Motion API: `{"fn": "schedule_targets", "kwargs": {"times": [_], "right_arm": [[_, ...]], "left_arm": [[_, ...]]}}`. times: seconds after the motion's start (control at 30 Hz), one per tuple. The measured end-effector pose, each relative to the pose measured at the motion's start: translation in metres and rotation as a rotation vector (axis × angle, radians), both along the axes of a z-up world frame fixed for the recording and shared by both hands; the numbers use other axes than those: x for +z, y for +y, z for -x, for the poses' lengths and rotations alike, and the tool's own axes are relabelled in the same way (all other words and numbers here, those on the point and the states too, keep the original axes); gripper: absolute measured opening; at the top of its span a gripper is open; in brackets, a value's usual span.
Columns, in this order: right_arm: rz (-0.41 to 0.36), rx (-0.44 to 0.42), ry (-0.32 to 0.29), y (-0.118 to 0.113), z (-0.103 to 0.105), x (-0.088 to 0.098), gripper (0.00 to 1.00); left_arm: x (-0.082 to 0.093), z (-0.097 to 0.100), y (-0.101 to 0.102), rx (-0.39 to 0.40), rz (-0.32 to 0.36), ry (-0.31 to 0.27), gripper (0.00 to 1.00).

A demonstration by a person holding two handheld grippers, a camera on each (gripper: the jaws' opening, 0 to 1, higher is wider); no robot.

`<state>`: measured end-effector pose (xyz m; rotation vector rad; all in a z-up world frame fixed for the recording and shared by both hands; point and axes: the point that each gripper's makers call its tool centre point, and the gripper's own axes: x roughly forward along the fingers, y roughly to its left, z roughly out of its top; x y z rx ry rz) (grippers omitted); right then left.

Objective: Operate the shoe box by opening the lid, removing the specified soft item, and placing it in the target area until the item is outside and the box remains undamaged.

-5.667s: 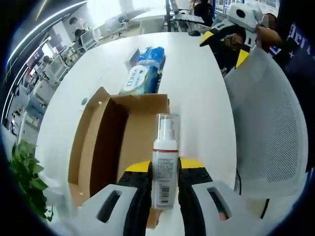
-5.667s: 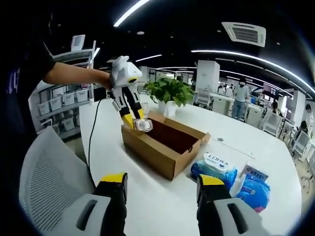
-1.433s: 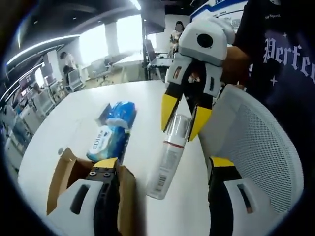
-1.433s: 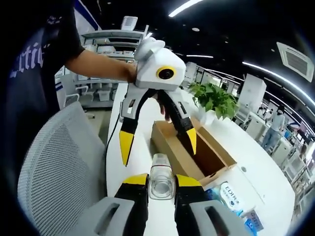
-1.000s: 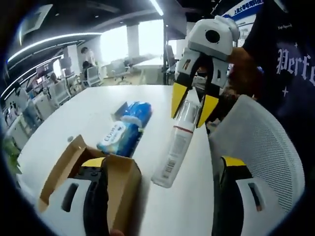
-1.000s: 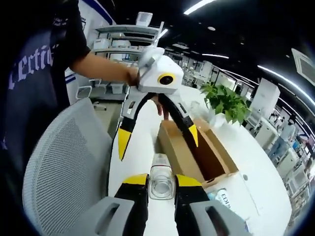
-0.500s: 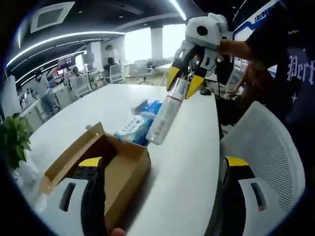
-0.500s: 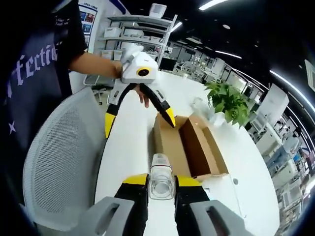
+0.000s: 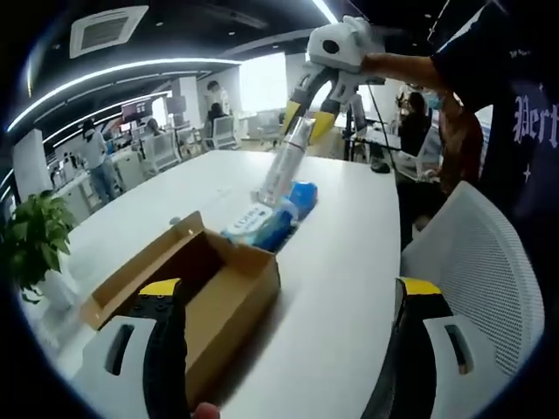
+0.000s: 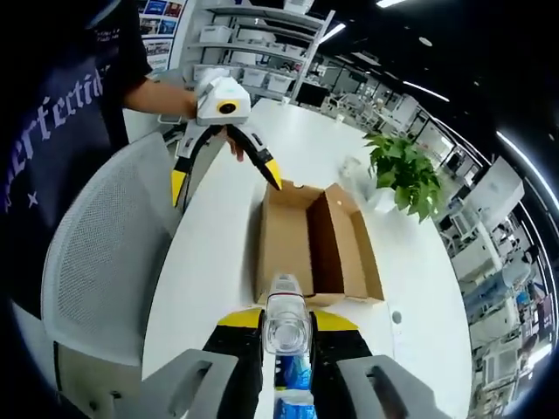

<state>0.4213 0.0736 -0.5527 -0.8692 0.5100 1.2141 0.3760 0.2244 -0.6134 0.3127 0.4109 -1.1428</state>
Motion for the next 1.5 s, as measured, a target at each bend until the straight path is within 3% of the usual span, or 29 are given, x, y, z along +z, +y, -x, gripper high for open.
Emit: {"fn": "schedule_targets", "kwargs": {"times": [0.43,0.8,1.5], "right_arm": [[0.115,0.003,-0.005,-0.026,-0.038,-0.006,0.15],[0.232,-0.034,0.043,-0.051,-0.076,-0.027,0.15],[0.400,-0.079,0.088,-0.061,-0.140,-0.067,0.15]], "left_arm": [[0.007,-0.002,0.011,0.049,0.025,-0.014,0.99],[0.003,-0.001,0.024,0.095,0.043,-0.008,0.99],[0.000,-0.002,0.048,0.198,0.062,-0.004,0.99]]}}
